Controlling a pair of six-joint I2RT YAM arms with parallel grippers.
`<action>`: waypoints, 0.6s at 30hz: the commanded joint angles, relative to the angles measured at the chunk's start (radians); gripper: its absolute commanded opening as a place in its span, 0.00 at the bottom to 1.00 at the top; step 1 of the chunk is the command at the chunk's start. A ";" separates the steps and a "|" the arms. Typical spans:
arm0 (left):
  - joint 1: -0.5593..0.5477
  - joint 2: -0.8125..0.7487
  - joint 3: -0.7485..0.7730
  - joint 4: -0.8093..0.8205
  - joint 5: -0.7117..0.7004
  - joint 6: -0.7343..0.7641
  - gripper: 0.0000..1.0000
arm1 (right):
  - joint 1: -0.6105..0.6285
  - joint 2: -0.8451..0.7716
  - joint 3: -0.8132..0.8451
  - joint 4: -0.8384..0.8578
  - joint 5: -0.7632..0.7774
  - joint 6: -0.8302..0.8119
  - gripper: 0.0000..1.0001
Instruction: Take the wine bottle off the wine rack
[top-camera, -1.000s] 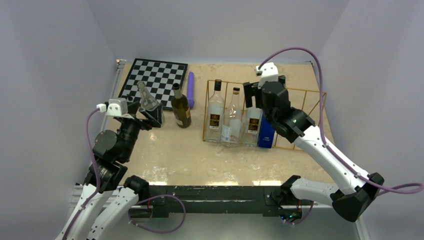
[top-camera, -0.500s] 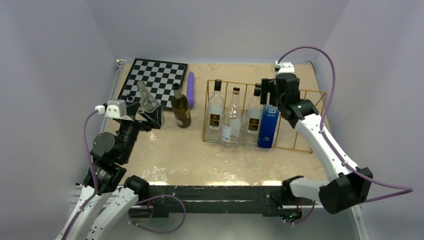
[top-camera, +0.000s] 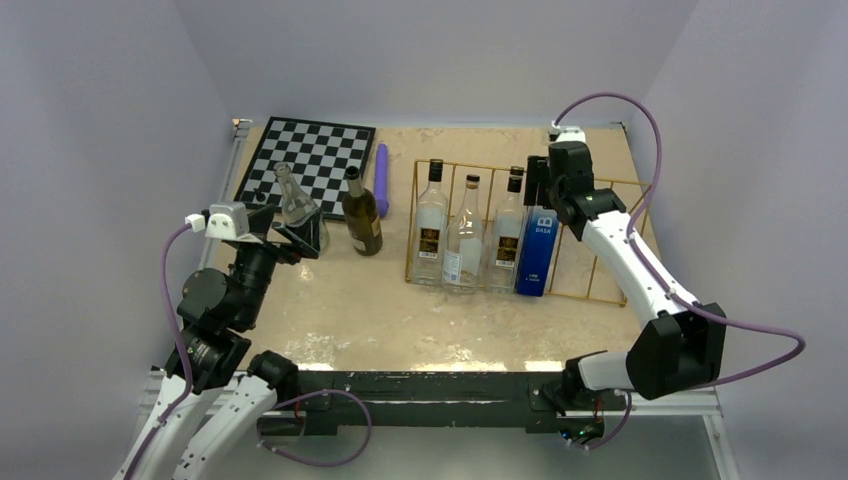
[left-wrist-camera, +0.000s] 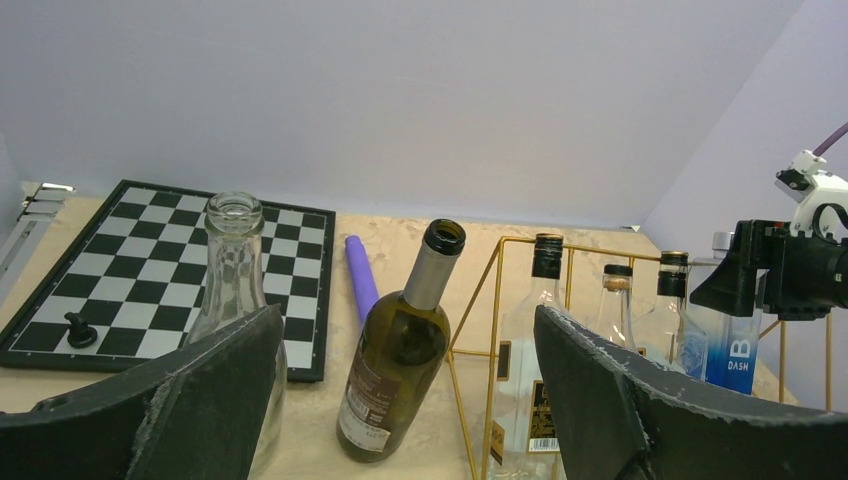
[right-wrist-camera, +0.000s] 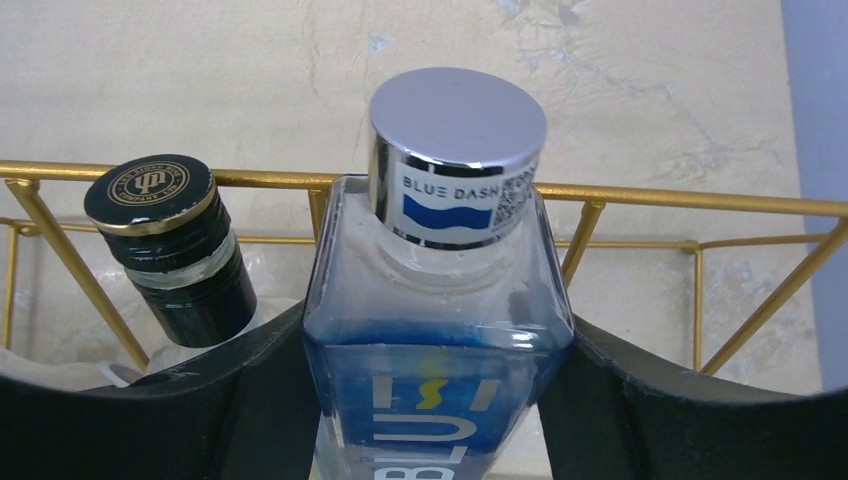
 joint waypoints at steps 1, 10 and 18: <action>-0.006 0.006 0.030 0.027 -0.004 -0.013 0.99 | -0.007 -0.016 -0.004 0.060 -0.007 -0.009 0.64; -0.006 0.012 0.031 0.027 -0.005 -0.008 0.99 | -0.005 -0.200 -0.018 -0.015 -0.013 -0.032 0.26; -0.006 0.024 0.036 0.027 0.013 -0.018 0.99 | 0.042 -0.359 -0.038 -0.084 -0.082 -0.053 0.17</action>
